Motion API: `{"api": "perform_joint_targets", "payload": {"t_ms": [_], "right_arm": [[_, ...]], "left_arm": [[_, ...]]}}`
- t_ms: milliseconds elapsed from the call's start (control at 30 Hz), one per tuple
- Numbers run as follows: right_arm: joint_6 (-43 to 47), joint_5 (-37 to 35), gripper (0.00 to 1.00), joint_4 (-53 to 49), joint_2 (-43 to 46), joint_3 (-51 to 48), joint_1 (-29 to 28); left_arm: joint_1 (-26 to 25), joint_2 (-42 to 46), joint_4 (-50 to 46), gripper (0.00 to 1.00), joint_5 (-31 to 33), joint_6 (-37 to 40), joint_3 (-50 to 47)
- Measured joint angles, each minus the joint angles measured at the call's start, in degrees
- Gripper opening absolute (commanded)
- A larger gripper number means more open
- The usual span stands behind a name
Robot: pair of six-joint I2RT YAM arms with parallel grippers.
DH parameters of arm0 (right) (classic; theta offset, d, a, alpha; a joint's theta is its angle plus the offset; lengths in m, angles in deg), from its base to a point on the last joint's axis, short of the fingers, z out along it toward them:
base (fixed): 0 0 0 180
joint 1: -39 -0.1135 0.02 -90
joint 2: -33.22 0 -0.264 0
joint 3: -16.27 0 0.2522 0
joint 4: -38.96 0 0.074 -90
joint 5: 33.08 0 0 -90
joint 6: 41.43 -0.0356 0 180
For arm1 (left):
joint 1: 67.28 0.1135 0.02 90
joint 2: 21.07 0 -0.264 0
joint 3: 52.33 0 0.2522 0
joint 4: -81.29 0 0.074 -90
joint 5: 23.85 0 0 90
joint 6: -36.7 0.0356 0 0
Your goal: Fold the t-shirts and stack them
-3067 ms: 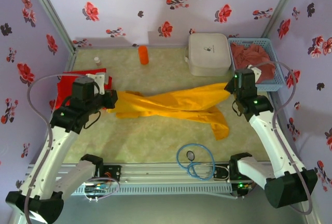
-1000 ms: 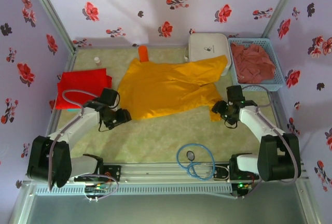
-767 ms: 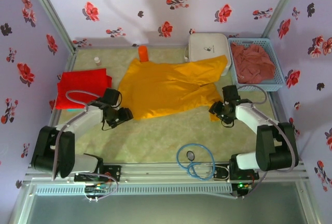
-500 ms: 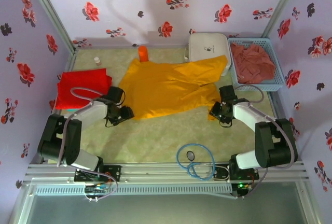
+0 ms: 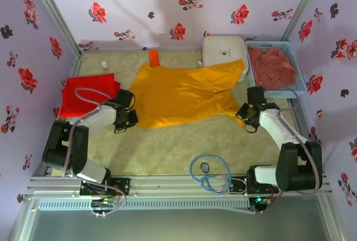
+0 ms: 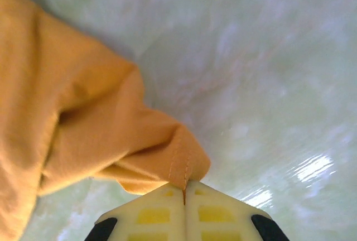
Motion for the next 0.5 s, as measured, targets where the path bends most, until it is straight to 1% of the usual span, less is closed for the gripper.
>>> {"api": "perform_joint_targets", "payload": {"t_ms": [200,333,367,467,500], "right_arm": [[2.16,-6.71,0.0,-0.15,4.85,4.35,0.33],[3.72,-8.83,0.0,0.46,5.38,5.53,0.33],[3.98,-8.83,0.0,0.5,5.31,5.53,0.33],[4.37,-8.72,0.0,0.5,4.9,5.53,0.33],[4.37,-8.52,0.0,0.5,4.63,5.51,0.33]], "left_arm": [[0.52,6.08,-4.24,0.0,0.59,0.87,2.25],[0.52,8.87,-8.41,0.0,-0.85,1.33,6.03],[0.52,9.68,-9.31,0.02,-1.49,1.36,6.86],[0.52,10.99,-10.73,0.25,-3.91,1.66,7.8],[0.5,11.08,-10.99,0.34,-4.96,1.6,7.63]]}}
